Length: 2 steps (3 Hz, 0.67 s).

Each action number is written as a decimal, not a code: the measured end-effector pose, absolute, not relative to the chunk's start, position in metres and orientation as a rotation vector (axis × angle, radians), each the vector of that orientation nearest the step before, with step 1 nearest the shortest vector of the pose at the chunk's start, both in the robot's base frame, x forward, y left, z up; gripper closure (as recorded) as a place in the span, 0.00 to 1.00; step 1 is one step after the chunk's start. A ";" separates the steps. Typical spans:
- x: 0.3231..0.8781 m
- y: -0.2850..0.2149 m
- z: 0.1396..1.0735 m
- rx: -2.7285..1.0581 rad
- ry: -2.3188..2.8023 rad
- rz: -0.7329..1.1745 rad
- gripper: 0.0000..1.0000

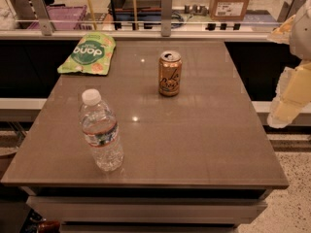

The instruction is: Move water bottle near green rice chip bag

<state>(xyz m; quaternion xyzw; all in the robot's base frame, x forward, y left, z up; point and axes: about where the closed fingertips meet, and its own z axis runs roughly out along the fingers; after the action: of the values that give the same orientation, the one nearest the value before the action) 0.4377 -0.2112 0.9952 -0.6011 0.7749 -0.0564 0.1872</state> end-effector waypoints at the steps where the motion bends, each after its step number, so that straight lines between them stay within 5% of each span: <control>1: 0.438 -0.211 0.995 -1.692 2.181 -0.159 0.00; 2: 0.435 -0.206 0.995 -1.683 2.162 -0.123 0.00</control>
Offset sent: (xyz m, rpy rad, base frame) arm -0.0079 0.0142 -0.0034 0.1061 0.0069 0.0297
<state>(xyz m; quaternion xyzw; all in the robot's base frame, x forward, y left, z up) 0.4351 -0.2063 0.9955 -0.6015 0.7726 -0.0441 0.1981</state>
